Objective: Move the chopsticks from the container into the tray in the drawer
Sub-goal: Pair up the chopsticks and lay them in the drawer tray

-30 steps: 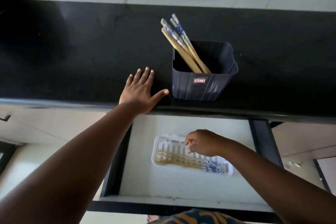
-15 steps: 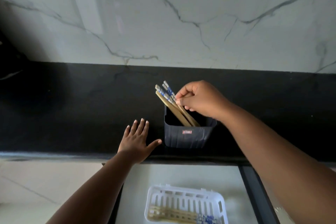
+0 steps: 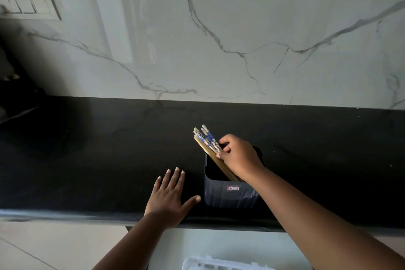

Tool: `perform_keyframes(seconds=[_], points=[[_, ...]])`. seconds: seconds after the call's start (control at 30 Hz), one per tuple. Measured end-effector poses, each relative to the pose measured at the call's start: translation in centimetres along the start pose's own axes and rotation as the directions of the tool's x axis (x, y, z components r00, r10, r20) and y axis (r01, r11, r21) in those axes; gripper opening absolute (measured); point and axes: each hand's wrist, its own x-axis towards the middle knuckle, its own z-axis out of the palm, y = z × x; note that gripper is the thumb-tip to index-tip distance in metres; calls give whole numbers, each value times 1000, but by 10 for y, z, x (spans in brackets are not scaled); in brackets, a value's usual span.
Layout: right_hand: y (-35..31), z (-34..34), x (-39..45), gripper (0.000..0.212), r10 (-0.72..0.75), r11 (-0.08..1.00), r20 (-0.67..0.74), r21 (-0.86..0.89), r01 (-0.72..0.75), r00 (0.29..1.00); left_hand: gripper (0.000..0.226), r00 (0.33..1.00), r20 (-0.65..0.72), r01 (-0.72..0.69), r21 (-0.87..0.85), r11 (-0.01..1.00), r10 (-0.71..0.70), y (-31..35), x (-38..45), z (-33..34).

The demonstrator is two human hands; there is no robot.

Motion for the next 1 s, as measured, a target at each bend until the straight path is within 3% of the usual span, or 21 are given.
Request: perform_keyframes(seconds=[0.47,0.6,0.67,0.77,0.9,0.97,1.0], points=[[9,-2,0,33,-42,998,6,54,41,999,106,1000,6,1,-3,1000,-1,0,-1,-1],[11,-10,-1,17,-47,995,5,86,46,999,106,1000,9,0,-13,1000,1,0,-2,-1],[9,-20,-2,23,-60,992,2,111,59,998,105,1000,25,-1,-15,1000,1,0,-2,-2],[-4,-49,-1,18,-37,972,-32,231,43,999,107,999,36,5,-20,1000,-5,0,-1,-1],[-30,-102,-2,12,7,857,-33,515,11,999,99,991,126,57,-81,995,-47,2,2,-7],[-42,-125,-4,13,5,805,-29,593,14,1000,88,994,50,111,-237,965,-102,7,5,-21],[-48,-134,-6,12,9,782,-28,624,11,1000,81,989,-71,98,-332,938,-128,10,7,-32]])
